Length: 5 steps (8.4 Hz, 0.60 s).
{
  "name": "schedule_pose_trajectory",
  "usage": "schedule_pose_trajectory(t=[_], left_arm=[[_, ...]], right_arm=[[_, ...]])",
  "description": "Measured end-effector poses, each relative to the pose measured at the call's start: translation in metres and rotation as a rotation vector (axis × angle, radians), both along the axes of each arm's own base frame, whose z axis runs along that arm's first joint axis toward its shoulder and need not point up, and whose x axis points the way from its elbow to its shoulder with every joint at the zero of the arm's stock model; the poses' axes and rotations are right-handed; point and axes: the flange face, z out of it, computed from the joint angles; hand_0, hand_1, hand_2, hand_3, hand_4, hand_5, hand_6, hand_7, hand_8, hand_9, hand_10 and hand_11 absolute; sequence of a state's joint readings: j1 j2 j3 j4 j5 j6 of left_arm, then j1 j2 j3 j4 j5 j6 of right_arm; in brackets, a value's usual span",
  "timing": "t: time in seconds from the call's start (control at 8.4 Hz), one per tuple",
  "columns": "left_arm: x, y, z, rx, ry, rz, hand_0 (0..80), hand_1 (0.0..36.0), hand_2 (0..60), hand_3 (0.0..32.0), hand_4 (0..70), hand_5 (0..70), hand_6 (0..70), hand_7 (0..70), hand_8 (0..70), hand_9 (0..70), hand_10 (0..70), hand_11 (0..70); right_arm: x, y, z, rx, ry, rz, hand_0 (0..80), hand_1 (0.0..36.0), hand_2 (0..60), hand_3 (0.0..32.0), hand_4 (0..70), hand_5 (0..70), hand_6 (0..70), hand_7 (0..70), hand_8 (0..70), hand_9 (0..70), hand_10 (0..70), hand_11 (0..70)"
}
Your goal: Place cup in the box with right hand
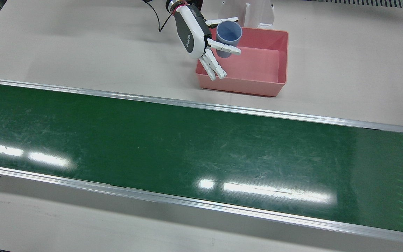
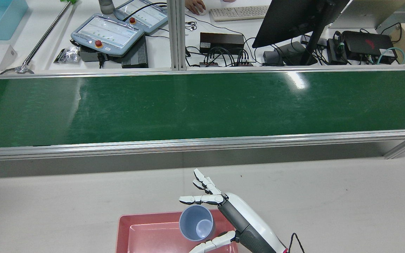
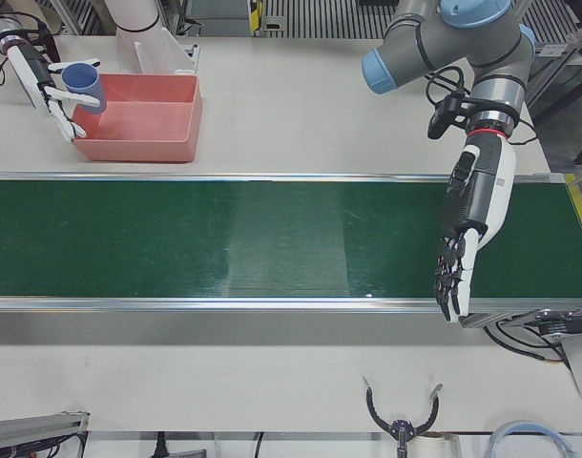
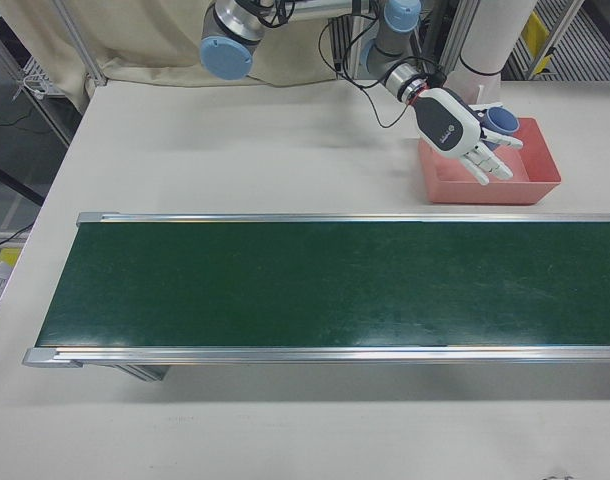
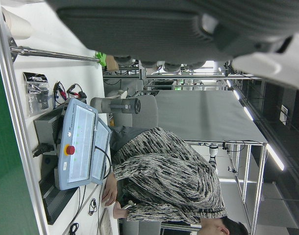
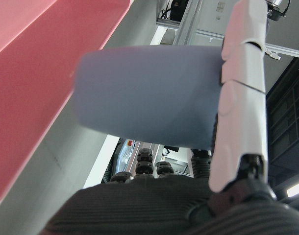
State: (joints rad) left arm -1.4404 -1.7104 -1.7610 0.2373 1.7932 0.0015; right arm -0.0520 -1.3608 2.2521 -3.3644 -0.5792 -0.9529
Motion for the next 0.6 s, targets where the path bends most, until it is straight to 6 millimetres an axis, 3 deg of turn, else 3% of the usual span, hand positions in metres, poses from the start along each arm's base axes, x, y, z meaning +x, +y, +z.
schedule_pose_trajectory(t=[0.12, 0.24, 0.36, 0.48, 0.6], left_arm=[[0.000, 0.000, 0.000, 0.000, 0.000, 0.000, 0.0, 0.0, 0.0, 0.0, 0.0, 0.0, 0.0, 0.0, 0.0, 0.0, 0.0, 0.0], [0.000, 0.000, 0.000, 0.000, 0.000, 0.000, 0.0, 0.0, 0.0, 0.0, 0.0, 0.0, 0.0, 0.0, 0.0, 0.0, 0.0, 0.0], [0.000, 0.000, 0.000, 0.000, 0.000, 0.000, 0.0, 0.0, 0.0, 0.0, 0.0, 0.0, 0.0, 0.0, 0.0, 0.0, 0.0, 0.0], [0.000, 0.000, 0.000, 0.000, 0.000, 0.000, 0.0, 0.0, 0.0, 0.0, 0.0, 0.0, 0.0, 0.0, 0.0, 0.0, 0.0, 0.0], [0.000, 0.000, 0.000, 0.000, 0.000, 0.000, 0.0, 0.0, 0.0, 0.0, 0.0, 0.0, 0.0, 0.0, 0.0, 0.0, 0.0, 0.0]], right_arm=[[0.001, 0.000, 0.000, -0.004, -0.009, -0.004, 54.0, 11.1, 1.3, 0.0, 17.3, 5.3, 3.7, 11.3, 7.9, 14.0, 0.0, 0.1], [0.004, -0.001, -0.002, -0.011, -0.029, -0.009, 52.1, 12.7, 4.8, 0.0, 12.7, 5.2, 3.9, 12.3, 8.2, 14.6, 0.0, 0.0], [0.014, -0.006, -0.005, -0.019, -0.057, -0.010, 53.5, 9.9, 0.0, 0.0, 16.3, 5.3, 4.0, 12.5, 8.4, 15.0, 0.0, 0.0], [0.033, -0.012, -0.009, -0.025, -0.085, -0.003, 52.5, 12.1, 3.6, 0.0, 14.5, 5.3, 4.1, 12.8, 8.7, 15.5, 0.0, 0.4], [0.065, -0.027, -0.012, -0.031, -0.118, 0.024, 52.4, 13.7, 6.2, 0.0, 15.4, 5.5, 4.3, 13.7, 9.0, 16.1, 0.0, 1.1]])
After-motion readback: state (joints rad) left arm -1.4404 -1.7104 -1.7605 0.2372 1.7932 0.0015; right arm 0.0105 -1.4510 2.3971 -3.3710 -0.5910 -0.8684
